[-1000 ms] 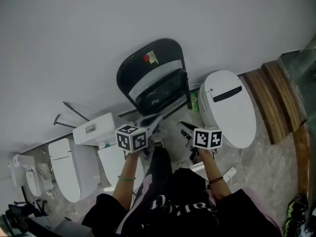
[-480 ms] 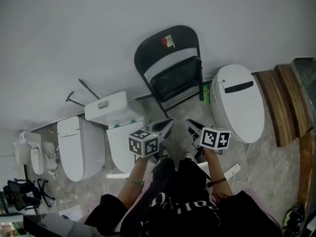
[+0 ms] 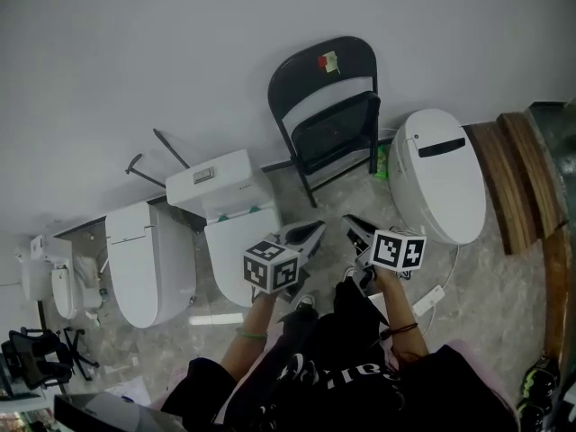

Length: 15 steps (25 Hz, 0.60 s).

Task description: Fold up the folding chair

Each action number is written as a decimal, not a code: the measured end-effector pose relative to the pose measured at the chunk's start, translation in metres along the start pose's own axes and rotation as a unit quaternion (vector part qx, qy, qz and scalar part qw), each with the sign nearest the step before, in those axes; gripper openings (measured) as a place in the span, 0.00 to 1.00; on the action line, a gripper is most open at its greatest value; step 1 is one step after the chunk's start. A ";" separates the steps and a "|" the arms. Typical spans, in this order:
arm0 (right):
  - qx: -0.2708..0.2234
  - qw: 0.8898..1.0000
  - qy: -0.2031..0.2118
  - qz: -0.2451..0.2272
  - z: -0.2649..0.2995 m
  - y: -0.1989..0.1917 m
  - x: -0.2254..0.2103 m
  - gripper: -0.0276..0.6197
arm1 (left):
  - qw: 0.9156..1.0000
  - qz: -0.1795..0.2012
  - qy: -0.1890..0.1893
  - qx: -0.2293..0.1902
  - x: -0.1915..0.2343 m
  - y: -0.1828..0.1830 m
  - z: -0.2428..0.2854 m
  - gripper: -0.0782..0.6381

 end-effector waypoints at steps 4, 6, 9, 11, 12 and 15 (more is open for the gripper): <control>-0.023 0.999 -0.018 0.017 -0.001 -0.036 0.042 0.13 | 1.000 0.007 -0.022 0.016 0.007 -0.022 -0.043 0.12; -0.034 0.999 -0.028 0.030 -0.002 -0.059 0.061 0.13 | 0.999 0.008 -0.035 0.023 0.008 -0.033 -0.060 0.12; -0.047 0.997 -0.035 0.056 -0.006 -0.092 0.085 0.13 | 0.998 0.014 -0.058 0.034 0.009 -0.048 -0.079 0.12; -0.051 0.996 -0.043 0.066 -0.011 -0.111 0.097 0.13 | 0.996 0.016 -0.073 0.040 0.007 -0.057 -0.089 0.12; -0.052 0.995 -0.049 0.069 -0.015 -0.119 0.102 0.13 | 0.996 0.014 -0.081 0.041 0.006 -0.060 -0.092 0.12; -0.062 0.993 -0.067 0.073 -0.033 -0.136 0.113 0.13 | 0.993 0.006 -0.108 0.044 -0.005 -0.071 -0.095 0.12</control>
Point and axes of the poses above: the fingertips, and each gripper's own axes: z forward along the fingers, x to its left, y out of its top, the point moved 8 cm from there along -z, backward along the fingers, and after that the axes turned 10 degrees about -z, right-handed, at the moved point
